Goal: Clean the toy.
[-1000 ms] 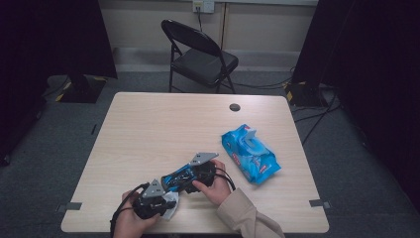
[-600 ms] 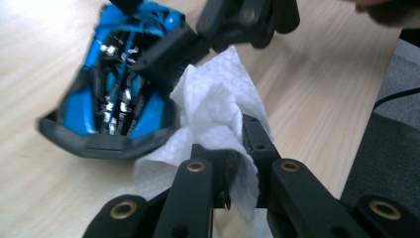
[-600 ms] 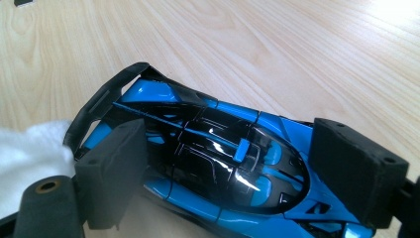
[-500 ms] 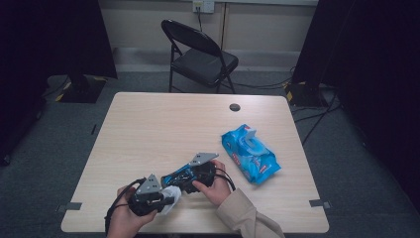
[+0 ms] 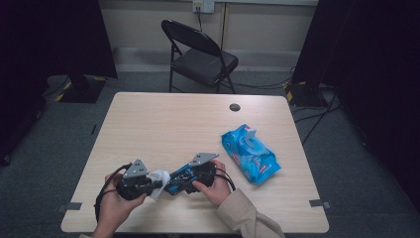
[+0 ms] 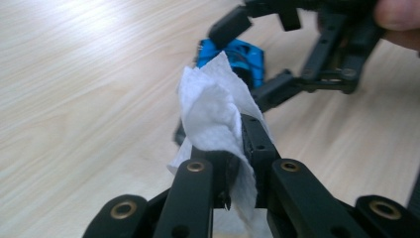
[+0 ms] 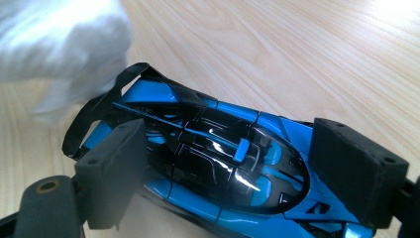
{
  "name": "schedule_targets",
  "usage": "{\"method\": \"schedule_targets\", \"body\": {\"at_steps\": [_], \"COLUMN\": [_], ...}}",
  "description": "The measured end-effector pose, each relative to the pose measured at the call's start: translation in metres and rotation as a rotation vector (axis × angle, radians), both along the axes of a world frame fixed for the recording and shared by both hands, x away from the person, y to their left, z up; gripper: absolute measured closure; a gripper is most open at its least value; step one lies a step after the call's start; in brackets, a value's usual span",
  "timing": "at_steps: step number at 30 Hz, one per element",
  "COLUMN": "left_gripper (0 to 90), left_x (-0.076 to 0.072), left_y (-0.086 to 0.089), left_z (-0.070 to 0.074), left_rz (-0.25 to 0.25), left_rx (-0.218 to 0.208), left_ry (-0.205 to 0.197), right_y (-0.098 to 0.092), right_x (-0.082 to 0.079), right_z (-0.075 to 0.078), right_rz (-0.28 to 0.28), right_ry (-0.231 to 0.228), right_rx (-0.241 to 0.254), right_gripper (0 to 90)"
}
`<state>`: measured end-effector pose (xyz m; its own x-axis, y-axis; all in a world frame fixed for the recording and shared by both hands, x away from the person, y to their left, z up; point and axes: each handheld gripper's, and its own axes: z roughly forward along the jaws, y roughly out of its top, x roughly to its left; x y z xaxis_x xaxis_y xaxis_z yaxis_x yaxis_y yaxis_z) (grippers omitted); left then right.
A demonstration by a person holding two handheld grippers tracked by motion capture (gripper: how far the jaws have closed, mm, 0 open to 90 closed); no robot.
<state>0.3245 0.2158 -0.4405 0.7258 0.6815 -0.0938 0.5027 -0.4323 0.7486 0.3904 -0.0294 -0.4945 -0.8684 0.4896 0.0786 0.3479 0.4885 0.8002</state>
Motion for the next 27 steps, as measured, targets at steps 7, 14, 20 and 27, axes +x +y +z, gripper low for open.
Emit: {"method": "schedule_targets", "body": {"at_steps": [7, 14, 20, 27], "left_gripper": [83.9, 83.9, 83.8, 83.9], "left_x": [0.016, 0.031, 0.033, 0.028], "left_y": [0.012, 0.017, 0.009, 0.008], "left_z": [-0.009, -0.033, -0.049, -0.053], "left_rz": [0.059, 0.119, 0.109, 0.1], "left_rx": [-0.006, -0.007, -0.01, -0.001], "left_ry": [0.018, 0.071, 0.102, 0.112], "right_y": [0.0, 0.0, 0.0, 0.0], "right_x": [0.0, 0.0, 0.0, 0.0], "right_z": [0.0, 0.0, -0.001, -0.001], "right_rz": [-0.002, -0.001, -0.001, -0.001], "right_ry": [0.001, 0.001, 0.001, 0.002], "right_rx": [0.001, 0.003, 0.006, 0.006], "right_gripper": [14.7, 14.7, 14.7, 14.7]}}
